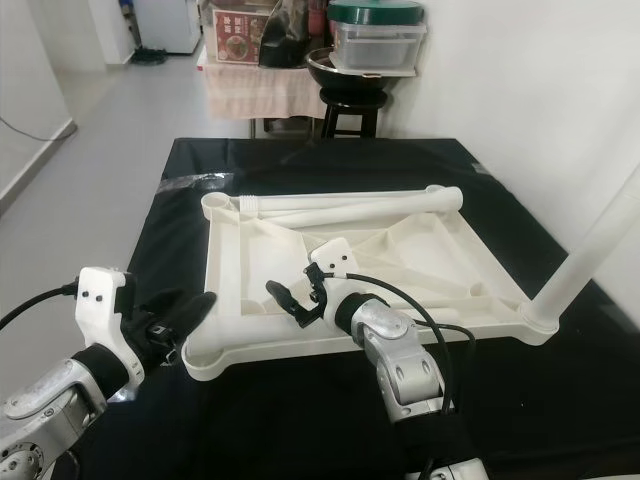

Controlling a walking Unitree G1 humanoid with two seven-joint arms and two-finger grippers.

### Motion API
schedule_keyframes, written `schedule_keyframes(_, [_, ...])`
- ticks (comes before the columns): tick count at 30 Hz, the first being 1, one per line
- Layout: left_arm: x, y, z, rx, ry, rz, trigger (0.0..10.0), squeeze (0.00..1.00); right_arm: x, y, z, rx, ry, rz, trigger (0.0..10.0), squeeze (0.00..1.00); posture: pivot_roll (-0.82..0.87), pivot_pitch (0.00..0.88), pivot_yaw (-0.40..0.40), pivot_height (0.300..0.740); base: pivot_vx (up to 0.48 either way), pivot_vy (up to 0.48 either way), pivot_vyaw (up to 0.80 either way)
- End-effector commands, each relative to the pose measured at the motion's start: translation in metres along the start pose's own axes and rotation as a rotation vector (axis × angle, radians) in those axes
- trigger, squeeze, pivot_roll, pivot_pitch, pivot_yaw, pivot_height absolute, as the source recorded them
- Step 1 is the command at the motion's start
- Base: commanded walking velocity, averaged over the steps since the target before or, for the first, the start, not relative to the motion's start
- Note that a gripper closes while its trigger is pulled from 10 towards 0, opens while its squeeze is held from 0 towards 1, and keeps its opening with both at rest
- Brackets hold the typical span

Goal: Building children table

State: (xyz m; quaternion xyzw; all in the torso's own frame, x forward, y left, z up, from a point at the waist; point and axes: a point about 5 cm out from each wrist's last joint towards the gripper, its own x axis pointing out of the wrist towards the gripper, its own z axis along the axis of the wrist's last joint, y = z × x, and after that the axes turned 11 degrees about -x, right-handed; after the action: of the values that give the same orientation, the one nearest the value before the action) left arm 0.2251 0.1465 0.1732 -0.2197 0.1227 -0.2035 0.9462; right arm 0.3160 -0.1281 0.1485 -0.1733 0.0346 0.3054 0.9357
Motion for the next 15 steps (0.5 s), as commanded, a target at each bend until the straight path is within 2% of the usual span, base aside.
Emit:
schedule_keyframes(1, [-0.002, 0.002, 0.001, -0.015, 0.015, 0.014, 10.0, 1.00, 0.001, -0.005, 0.003, -0.019, -0.007, -0.018, 10.0, 0.00, -0.05, 0.000, -0.047, 0.740, 0.000, 0.000, 0.00])
schedule_keyframes(5, [-0.007, 0.009, 0.005, -0.086, 0.079, 0.031, 10.0, 1.00, 0.000, -0.010, 0.001, -0.034, 0.006, -0.036, 10.0, 0.00, -0.05, 0.000, -0.046, 0.740, 0.000, 0.000, 0.00])
schedule_keyframes(8, [-0.016, 0.020, 0.011, -0.115, 0.107, 0.097, 10.0, 1.00, 0.000, -0.014, -0.002, -0.038, 0.019, -0.052, 10.0, 0.00, -0.05, 0.000, -0.044, 0.740, 0.000, 0.000, 0.00])
schedule_keyframes(15, [-0.021, 0.028, 0.004, -0.170, 0.151, 0.124, 10.0, 1.00, 0.000, -0.015, -0.003, -0.041, 0.026, -0.055, 10.0, 0.00, -0.05, 0.000, -0.050, 0.740, 0.000, 0.000, 0.00])
